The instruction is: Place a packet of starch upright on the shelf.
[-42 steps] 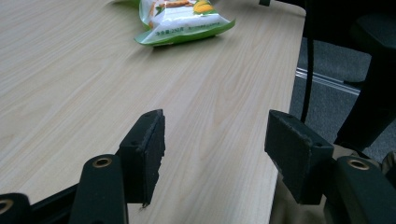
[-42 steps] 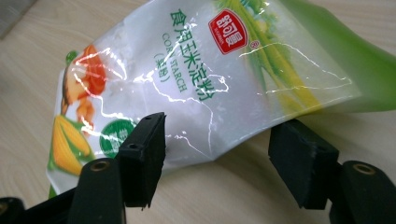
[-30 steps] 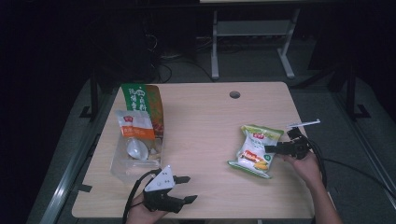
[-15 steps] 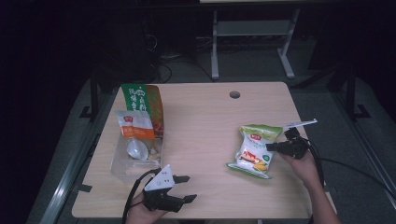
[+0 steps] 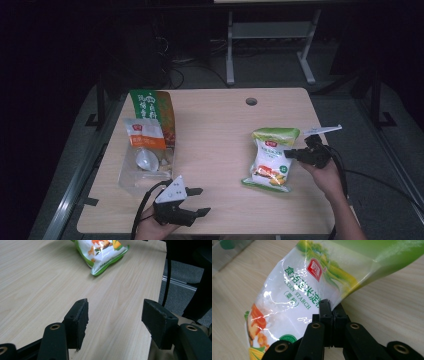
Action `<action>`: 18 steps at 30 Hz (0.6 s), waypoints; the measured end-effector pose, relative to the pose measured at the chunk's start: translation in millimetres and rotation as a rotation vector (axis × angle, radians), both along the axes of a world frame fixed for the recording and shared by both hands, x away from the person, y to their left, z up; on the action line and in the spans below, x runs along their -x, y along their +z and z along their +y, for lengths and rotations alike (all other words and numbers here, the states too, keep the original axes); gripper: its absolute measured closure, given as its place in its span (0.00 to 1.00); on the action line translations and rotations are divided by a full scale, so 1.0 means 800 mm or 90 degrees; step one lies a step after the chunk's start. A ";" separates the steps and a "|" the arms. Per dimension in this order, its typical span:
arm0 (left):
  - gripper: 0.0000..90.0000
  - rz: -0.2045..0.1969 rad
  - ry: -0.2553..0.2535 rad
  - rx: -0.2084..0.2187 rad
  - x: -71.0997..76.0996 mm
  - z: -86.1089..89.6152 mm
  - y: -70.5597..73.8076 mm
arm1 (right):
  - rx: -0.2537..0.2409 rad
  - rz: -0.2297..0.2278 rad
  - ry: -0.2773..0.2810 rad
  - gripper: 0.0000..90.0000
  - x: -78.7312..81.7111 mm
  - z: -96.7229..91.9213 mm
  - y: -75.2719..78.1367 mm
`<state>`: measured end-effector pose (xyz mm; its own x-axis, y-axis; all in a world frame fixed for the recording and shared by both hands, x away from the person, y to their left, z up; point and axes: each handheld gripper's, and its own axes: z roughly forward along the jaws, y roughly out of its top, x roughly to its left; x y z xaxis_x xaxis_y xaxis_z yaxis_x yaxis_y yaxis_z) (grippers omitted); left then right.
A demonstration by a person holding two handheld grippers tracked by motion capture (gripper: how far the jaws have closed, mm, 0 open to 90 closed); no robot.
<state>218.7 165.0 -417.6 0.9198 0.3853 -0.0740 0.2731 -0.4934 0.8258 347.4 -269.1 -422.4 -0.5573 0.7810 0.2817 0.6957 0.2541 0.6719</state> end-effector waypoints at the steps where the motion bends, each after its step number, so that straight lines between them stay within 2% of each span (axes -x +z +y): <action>1: 0.42 0.000 0.000 0.000 0.000 0.000 0.000 | -0.002 0.001 0.000 0.99 0.001 0.002 0.003; 10: 0.41 0.004 0.005 0.002 -0.004 -0.003 0.000 | -0.006 -0.042 0.033 1.00 0.017 0.012 0.028; 18: 0.39 0.004 0.011 -0.002 -0.013 -0.014 0.006 | -0.023 -0.078 0.062 1.00 0.033 0.014 0.038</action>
<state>229.3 153.6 -412.6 0.9126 0.4013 -0.0780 0.2864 -0.4914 0.8225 320.9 -258.0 -392.3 -0.6621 0.7121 0.2335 0.5808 0.2907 0.7604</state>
